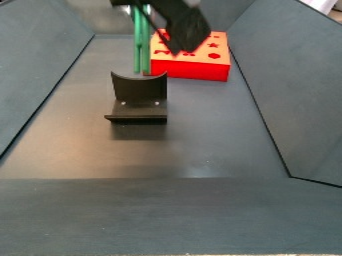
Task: Pick up the 3 prong object. Move up. Place the 3 prong object on the fixture. Regrasp the 3 prong object. Move to above the board. Insert the 3 prong object.
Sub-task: Place the 3 prong object on the fixture.
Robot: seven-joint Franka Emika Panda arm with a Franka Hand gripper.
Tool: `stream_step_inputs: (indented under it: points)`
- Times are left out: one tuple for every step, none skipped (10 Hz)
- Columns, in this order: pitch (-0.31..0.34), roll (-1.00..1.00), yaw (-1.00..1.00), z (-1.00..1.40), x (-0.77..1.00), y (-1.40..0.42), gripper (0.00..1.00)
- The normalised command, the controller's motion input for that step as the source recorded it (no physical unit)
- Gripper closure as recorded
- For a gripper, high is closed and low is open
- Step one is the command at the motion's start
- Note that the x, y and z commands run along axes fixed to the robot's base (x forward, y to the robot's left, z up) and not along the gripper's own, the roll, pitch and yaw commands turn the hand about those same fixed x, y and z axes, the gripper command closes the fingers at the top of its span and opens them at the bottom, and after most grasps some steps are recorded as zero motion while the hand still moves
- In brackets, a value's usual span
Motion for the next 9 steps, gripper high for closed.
stream_step_inputs:
  points:
    - [-0.096, -0.17, -0.07, -1.00, 0.10, 0.11, 1.00]
    - [-0.104, -0.13, -0.05, -1.00, 0.10, 0.10, 1.00]
    - [-0.114, -0.10, -0.02, -1.00, 0.10, 0.09, 1.00]
    - [-0.115, -0.09, 0.00, -0.93, 0.09, 0.08, 1.00]
    - [-0.099, -0.09, 0.02, -0.69, 0.07, 0.05, 1.00]
    - [-0.084, -0.08, 0.03, -0.51, 0.07, 0.04, 1.00]
    - [-0.066, -0.08, 0.04, -0.28, 0.06, 0.02, 1.00]
    - [-0.055, -0.08, 0.04, -0.18, 0.05, 0.01, 1.00]
    - [0.000, 0.00, 0.00, 0.00, 0.00, 0.00, 0.00]
